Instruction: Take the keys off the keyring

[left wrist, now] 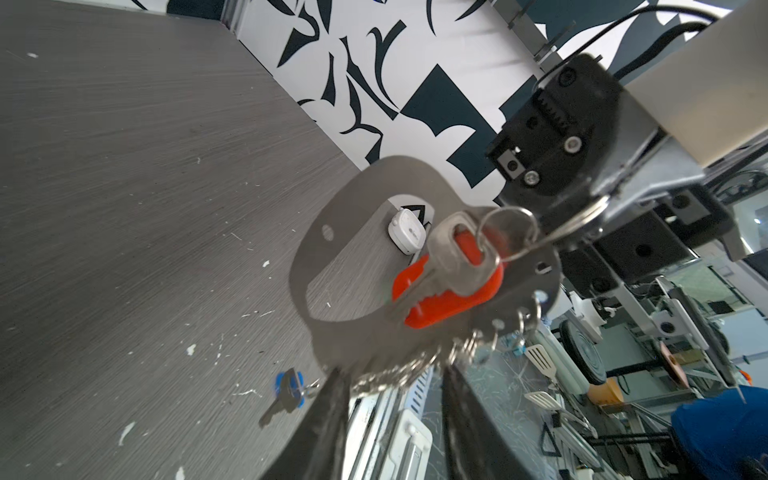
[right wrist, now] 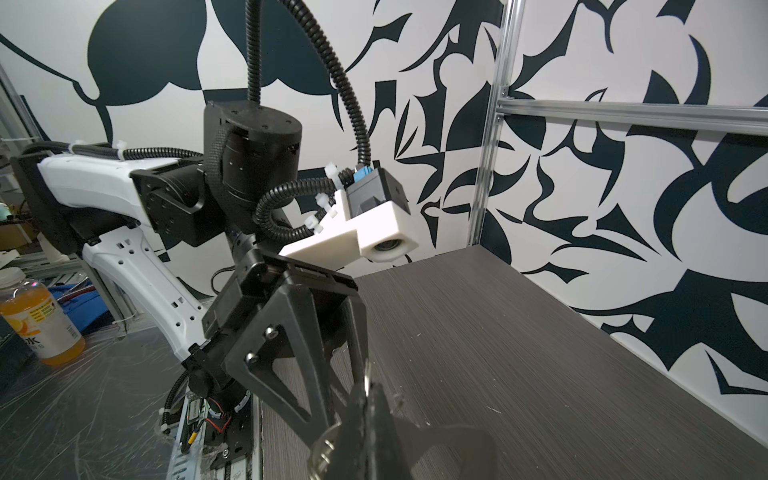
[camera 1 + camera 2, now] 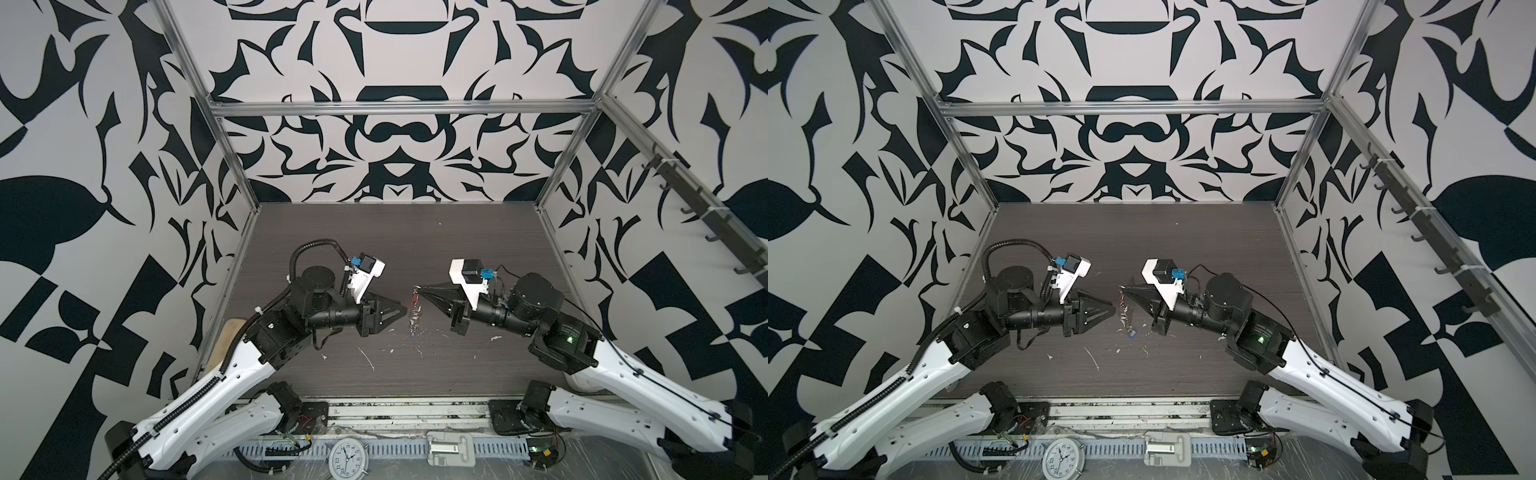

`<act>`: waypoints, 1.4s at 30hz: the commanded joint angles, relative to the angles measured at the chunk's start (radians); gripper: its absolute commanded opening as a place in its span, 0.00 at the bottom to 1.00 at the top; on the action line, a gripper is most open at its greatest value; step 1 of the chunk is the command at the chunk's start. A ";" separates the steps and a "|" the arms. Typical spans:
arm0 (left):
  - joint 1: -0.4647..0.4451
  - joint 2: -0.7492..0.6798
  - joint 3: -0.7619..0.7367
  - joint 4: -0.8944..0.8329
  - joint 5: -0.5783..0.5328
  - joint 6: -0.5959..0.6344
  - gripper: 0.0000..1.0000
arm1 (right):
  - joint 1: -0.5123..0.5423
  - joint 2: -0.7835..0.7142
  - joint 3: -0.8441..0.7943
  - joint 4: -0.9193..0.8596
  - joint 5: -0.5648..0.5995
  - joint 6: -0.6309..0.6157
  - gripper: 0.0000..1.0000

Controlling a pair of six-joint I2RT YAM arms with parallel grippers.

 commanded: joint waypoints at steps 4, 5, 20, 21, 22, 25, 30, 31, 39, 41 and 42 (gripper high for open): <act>-0.001 -0.098 0.070 -0.144 -0.117 0.109 0.45 | 0.003 -0.028 0.066 0.034 -0.058 -0.014 0.00; 0.000 -0.109 0.076 -0.132 -0.112 0.117 0.45 | 0.004 -0.026 0.069 0.026 -0.073 -0.016 0.00; -0.001 -0.035 0.117 0.096 0.058 0.173 0.51 | -0.007 0.041 0.095 0.035 -0.206 0.026 0.00; -0.001 -0.029 0.119 0.099 0.061 0.173 0.50 | -0.006 0.042 0.093 0.038 -0.206 0.029 0.00; -0.001 -0.023 0.120 0.100 0.066 0.172 0.50 | -0.007 0.044 0.095 0.038 -0.205 0.029 0.00; -0.001 -0.011 0.125 0.098 0.079 0.173 0.44 | -0.007 0.047 0.092 0.043 -0.199 0.029 0.00; -0.001 -0.005 0.124 0.108 0.094 0.164 0.32 | -0.010 0.042 0.084 0.052 -0.178 0.033 0.00; -0.001 -0.003 0.122 0.112 0.100 0.159 0.31 | -0.010 0.042 0.083 0.054 -0.176 0.034 0.00; -0.001 0.004 0.129 0.141 0.136 0.129 0.18 | -0.013 0.048 0.069 0.074 -0.168 0.053 0.00; 0.000 0.006 0.132 0.137 0.136 0.124 0.10 | -0.012 0.047 0.066 0.076 -0.164 0.056 0.00; -0.001 0.004 0.133 0.131 0.133 0.123 0.04 | -0.013 0.045 0.065 0.076 -0.162 0.058 0.00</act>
